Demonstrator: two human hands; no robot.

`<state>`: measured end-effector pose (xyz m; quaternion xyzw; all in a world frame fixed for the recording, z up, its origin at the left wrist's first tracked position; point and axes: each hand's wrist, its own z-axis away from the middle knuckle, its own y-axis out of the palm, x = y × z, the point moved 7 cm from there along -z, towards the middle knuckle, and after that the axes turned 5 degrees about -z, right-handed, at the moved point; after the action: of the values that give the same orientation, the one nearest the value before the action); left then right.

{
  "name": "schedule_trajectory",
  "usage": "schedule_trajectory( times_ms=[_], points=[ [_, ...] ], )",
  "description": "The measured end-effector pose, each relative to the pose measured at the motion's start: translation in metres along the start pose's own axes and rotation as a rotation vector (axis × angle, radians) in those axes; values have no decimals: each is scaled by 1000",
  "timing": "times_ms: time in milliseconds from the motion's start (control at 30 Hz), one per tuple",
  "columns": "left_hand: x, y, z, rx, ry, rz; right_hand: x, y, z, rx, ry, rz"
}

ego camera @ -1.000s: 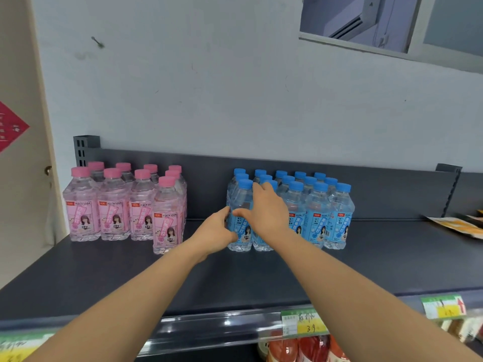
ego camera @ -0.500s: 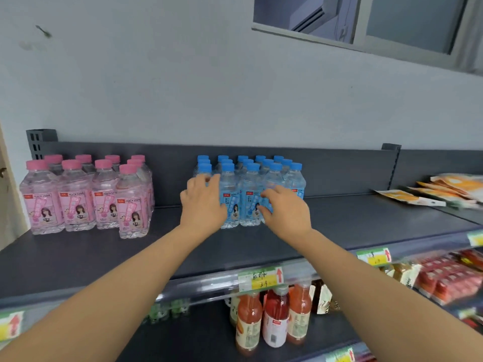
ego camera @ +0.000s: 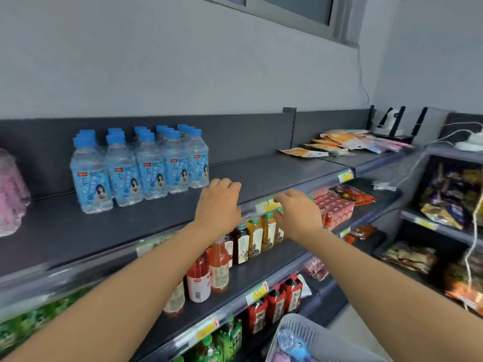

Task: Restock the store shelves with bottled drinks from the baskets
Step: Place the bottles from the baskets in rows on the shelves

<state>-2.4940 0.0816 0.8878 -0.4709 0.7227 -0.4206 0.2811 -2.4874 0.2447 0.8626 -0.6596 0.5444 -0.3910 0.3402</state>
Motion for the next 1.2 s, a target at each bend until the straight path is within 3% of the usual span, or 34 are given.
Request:
schedule_trajectory(
  times_ms=[300,533,1000,1200],
  points=[
    [-110,90,9,110,192,88,-115,30,80,152,220,84],
    [-169,190,42,308,251,138,-176,92,145,302,365,69],
    [-212,403,151,749,276,53,-254,260,272,669,615,-79],
    [-216,493,210,1047,207,44,-260,346,324,793,703,-189]
  ],
)
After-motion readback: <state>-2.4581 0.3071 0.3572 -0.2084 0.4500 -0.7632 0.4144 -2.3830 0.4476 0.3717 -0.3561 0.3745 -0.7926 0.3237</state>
